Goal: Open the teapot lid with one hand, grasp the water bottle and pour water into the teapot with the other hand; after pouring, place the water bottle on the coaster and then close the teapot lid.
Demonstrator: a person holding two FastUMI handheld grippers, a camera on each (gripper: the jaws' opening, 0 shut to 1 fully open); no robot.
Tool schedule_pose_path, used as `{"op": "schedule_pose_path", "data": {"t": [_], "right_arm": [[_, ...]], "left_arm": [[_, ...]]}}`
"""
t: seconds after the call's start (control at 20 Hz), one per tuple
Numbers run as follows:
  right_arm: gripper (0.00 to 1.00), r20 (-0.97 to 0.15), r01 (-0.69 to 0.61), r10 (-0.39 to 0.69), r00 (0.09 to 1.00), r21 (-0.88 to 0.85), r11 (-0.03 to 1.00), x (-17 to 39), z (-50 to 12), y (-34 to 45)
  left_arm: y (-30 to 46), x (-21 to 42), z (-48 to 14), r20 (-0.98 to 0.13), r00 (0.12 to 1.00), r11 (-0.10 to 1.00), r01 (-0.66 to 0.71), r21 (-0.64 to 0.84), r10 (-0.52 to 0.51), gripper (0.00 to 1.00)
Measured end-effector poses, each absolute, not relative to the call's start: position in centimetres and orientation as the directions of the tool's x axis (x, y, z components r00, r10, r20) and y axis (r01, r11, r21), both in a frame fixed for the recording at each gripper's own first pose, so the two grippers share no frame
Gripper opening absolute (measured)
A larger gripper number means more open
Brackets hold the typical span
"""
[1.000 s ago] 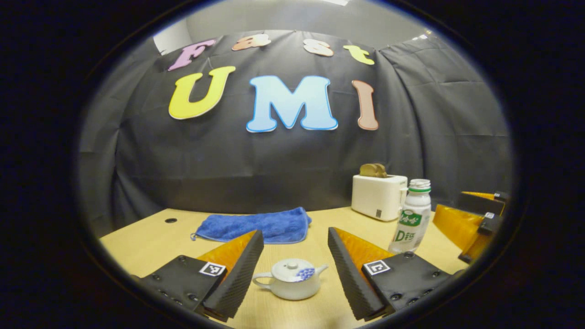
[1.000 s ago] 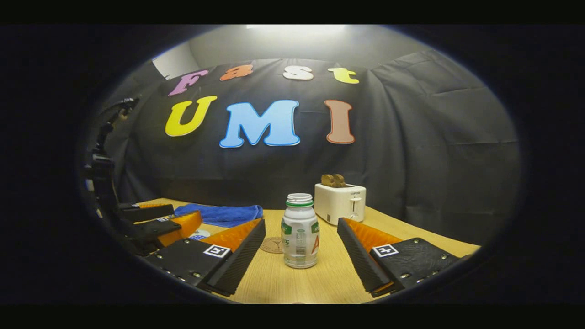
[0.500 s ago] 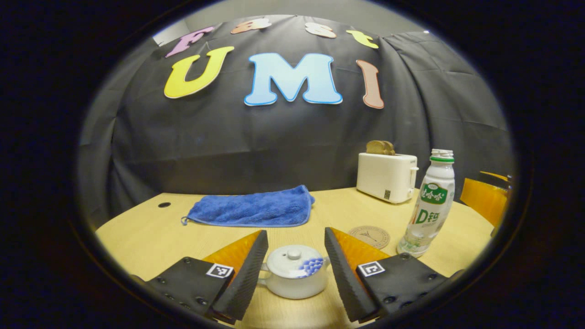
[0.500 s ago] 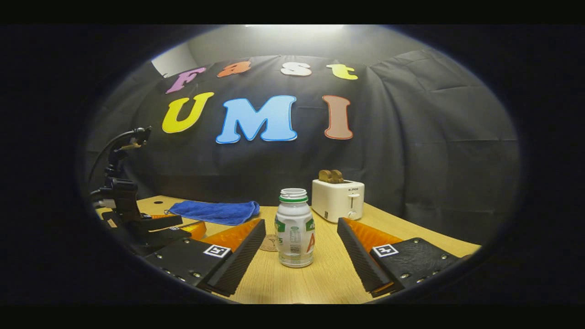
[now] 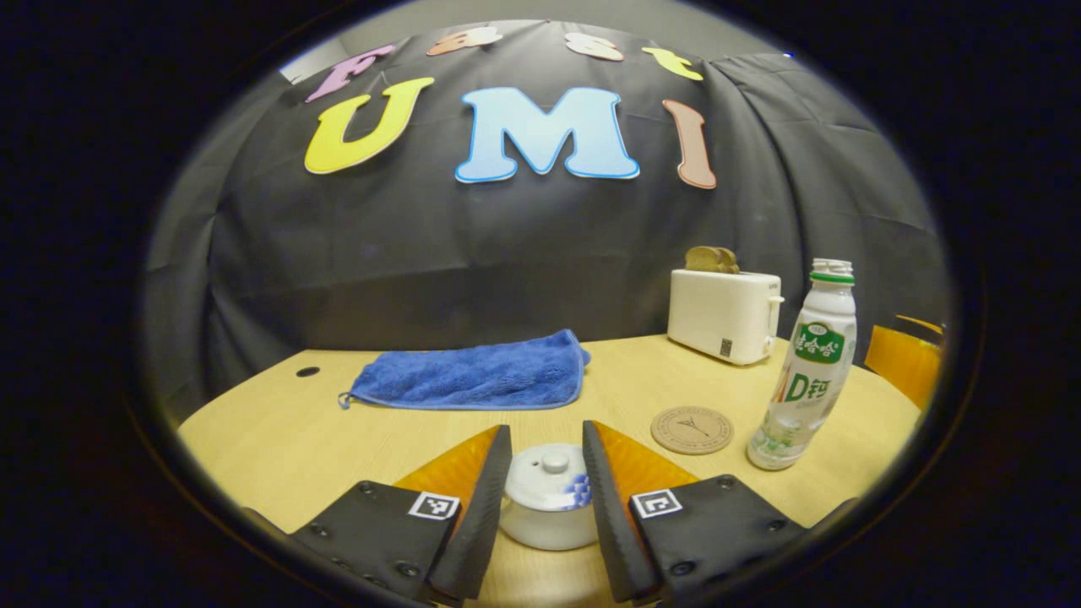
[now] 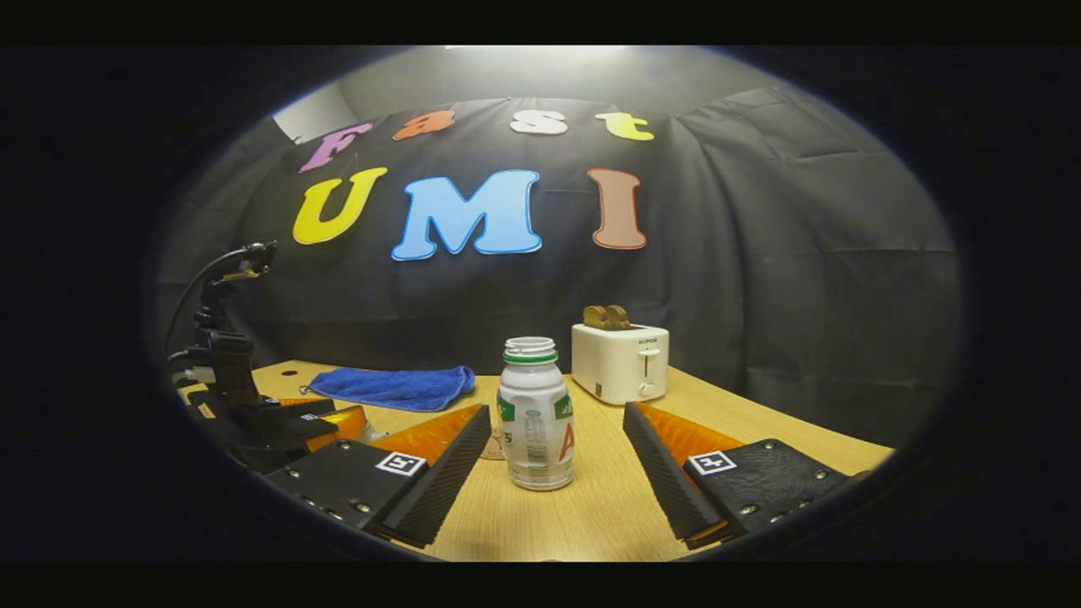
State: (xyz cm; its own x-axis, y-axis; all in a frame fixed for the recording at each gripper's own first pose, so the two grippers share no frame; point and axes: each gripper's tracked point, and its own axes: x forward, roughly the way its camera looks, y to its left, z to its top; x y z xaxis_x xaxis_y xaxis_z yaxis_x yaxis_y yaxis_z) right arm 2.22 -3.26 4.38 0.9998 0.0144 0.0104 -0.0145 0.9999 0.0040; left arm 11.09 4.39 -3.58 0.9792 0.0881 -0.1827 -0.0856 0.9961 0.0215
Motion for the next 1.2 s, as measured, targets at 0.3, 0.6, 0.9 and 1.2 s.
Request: {"op": "schedule_pose_path", "data": {"t": [0.3,0.6,0.9,1.2], "right_arm": [[0.97,0.006,-0.005,0.005,1.0,0.008,1.0,2.1,4.2,-3.7],[0.98,-0.007,-0.008,0.009,1.0,0.008,1.0,2.0,3.8,-3.8],[0.97,-0.026,-0.014,0.014,1.0,0.008,1.0,2.2,3.4,-3.7],[0.97,-0.03,-0.029,0.03,0.999,0.003,1.0,2.5,3.3,-2.9]], "left_arm": [[3.8,11.4,-3.4,-0.18,0.98,0.995,-0.067,0.068,0.079,0.25],[4.0,11.5,-3.1,-0.18,0.982,0.997,-0.05,0.053,0.059,0.15],[4.2,10.9,-0.6,-0.128,0.991,0.999,-0.037,0.024,0.04,0.12],[4.8,9.0,4.4,-0.042,0.999,1.0,-0.024,0.007,0.024,0.16]]}}
